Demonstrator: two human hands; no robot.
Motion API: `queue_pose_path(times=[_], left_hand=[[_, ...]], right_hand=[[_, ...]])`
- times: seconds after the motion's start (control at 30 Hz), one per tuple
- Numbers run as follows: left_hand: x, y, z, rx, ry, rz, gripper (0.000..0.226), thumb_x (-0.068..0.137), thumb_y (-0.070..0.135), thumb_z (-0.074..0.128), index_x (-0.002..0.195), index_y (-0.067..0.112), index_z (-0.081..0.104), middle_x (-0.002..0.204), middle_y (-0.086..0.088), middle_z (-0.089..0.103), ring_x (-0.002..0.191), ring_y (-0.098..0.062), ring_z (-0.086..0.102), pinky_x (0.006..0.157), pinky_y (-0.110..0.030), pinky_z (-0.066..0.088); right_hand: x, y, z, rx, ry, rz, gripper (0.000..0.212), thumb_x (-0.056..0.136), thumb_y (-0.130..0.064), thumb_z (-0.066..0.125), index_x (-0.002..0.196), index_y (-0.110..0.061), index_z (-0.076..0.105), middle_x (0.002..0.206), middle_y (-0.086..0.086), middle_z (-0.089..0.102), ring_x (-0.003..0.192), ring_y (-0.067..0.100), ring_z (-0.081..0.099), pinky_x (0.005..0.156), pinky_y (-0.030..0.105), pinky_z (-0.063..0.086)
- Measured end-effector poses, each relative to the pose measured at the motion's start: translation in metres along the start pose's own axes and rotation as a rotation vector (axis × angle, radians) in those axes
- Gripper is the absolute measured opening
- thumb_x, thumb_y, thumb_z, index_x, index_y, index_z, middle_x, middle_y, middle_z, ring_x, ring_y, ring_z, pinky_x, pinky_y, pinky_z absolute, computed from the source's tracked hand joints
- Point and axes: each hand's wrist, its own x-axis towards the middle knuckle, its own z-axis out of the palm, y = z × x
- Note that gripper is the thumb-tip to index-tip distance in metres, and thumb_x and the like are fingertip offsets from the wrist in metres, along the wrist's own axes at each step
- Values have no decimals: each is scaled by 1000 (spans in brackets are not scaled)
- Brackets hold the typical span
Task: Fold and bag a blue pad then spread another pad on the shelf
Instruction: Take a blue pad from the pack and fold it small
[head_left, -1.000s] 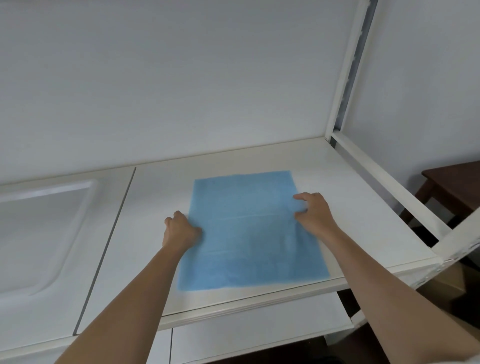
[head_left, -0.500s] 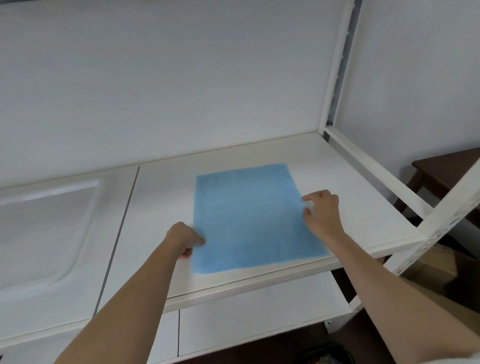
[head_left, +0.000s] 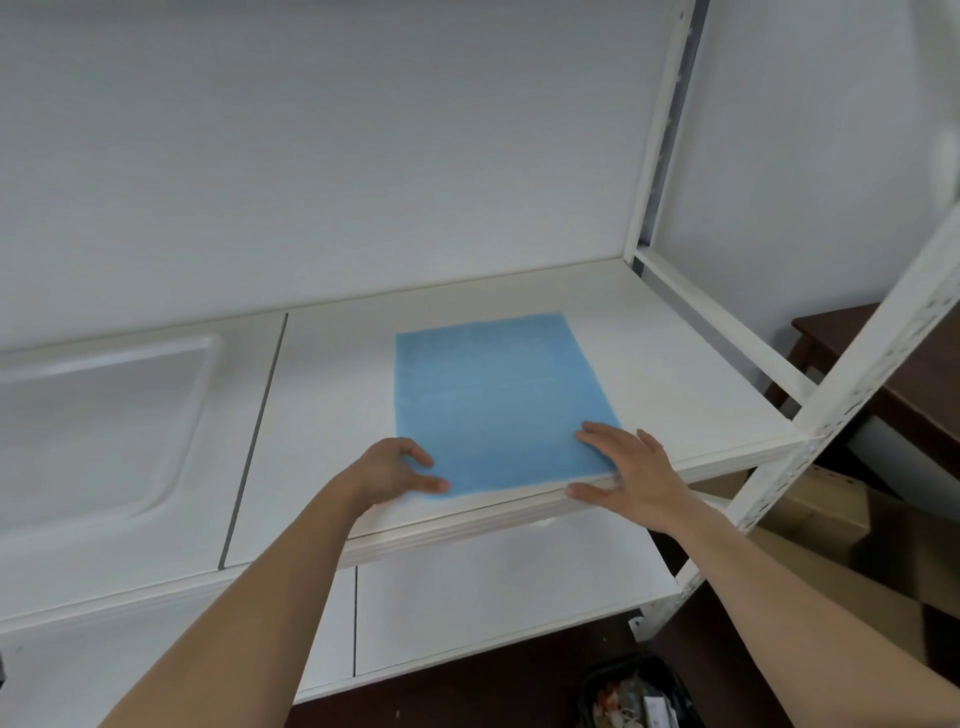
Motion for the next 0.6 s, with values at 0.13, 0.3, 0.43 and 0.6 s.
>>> queue_pose_path(times=[0.13,0.3,0.43,0.6], left_hand=[[-12,1,6,368,-77,-13,76,60,22,89,119,19,42,117,0,44,102,-21,50,83,-29,40],[-21,-2,13,429,-17,90,55,59,8,88,100,15,51,107,-4,54,94,-21,63,77,-30,49],[-31,0,13,547,-55,147,37,62,0,84,89,14,62,82,3,55,77,-17,55,64,-19,41],[-32,1,3,532,-18,191,15,70,3,76,74,3,61,63,2,46,56,-13,42,53,-18,36]], right_hand=[[-12,7,-1,-73,-56,-70,95,66,-74,61,146,-34,28,149,-24,18,141,-3,15,119,35,-1],[-19,8,-1,-84,169,-159,63,57,-2,77,116,-21,65,113,-1,66,95,27,63,85,40,46],[-30,6,-15,-48,227,-204,42,60,5,71,96,-15,75,86,-1,71,72,22,62,68,30,47],[-33,-1,-35,145,236,-91,15,78,-3,69,89,-11,74,79,-3,68,72,15,60,68,27,48]])
